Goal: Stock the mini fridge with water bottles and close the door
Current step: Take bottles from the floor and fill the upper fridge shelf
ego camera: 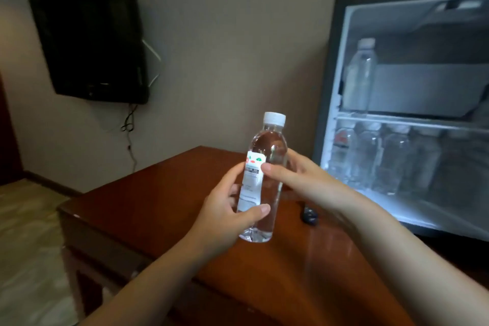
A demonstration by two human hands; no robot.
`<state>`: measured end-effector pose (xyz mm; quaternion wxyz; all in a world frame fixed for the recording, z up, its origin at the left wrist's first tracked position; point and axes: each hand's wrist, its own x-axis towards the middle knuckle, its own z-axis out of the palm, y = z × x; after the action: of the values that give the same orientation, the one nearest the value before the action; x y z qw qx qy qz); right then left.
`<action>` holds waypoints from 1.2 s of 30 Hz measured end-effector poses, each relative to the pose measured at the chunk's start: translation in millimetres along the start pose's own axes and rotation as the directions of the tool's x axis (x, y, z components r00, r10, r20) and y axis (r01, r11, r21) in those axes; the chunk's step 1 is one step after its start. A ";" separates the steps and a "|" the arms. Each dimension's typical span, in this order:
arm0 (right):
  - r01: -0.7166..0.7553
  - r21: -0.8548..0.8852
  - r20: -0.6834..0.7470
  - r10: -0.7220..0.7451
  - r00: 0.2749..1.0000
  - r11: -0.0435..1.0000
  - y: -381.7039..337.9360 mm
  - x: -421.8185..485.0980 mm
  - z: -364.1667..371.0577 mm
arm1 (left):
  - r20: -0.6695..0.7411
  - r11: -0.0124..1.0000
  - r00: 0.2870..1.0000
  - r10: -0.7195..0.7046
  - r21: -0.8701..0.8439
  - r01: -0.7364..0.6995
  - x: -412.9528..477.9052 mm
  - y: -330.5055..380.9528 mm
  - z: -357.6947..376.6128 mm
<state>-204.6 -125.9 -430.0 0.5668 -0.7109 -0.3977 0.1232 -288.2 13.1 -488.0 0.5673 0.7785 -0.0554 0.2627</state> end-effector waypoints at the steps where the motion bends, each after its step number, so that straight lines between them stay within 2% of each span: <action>1: -0.012 -0.001 -0.009 0.012 1.000 1.000 0.2 -1.9 -9.6 | 0.016 1.000 1.000 0.011 -0.018 -0.011 7.6 3.9 8.0; 7: -0.015 -0.034 -0.094 0.012 0.996 0.999 -6.1 -9.7 -69.5 | 0.089 0.989 0.988 0.125 -0.096 -0.117 58.3 31.0 56.9; 14: 0.110 -0.136 -0.291 -0.145 0.946 0.985 -12.5 -5.2 -141.4 | 0.171 0.960 0.951 0.258 -0.157 -0.232 121.2 57.3 114.4; 18: 0.154 -0.153 -0.425 -0.206 0.881 0.976 -9.1 5.3 -182.4 | 0.142 0.956 0.946 0.293 -0.068 -0.286 162.2 64.4 150.0; 23: 0.196 -0.278 -0.615 -0.331 0.716 0.940 -5.4 27.3 -220.3 | 0.022 0.942 0.943 0.332 0.035 -0.332 200.8 70.0 190.2; 25: 0.151 -0.346 -0.651 -0.353 0.673 0.926 -2.1 35.4 -232.3 | 0.005 0.945 0.947 0.322 0.063 -0.322 210.3 69.1 201.9; 27: 0.076 -0.437 -0.648 -0.372 0.665 0.896 2.0 42.6 -245.2 | 0.030 0.941 0.948 0.318 0.108 -0.320 219.4 64.3 212.3; 29: 0.024 -0.498 -0.639 -0.386 0.665 0.867 5.2 48.0 -257.2 | 0.116 0.925 0.941 0.317 0.181 -0.334 226.8 58.9 219.7; 32: 0.015 -0.507 -0.653 -0.395 0.646 0.862 9.3 55.1 -272.3 | 0.205 0.884 0.927 0.314 0.293 -0.365 235.9 50.0 224.8; 36: 0.012 -0.496 -0.662 -0.388 0.641 0.868 17.0 70.3 -282.2 | 0.222 0.822 0.915 0.338 0.403 -0.401 242.4 39.1 227.3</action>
<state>25.3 -276.8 -333.6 0.5094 -0.7580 -0.2268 -0.3383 -17.1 -156.6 -389.7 0.3092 0.8772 -0.1843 0.3179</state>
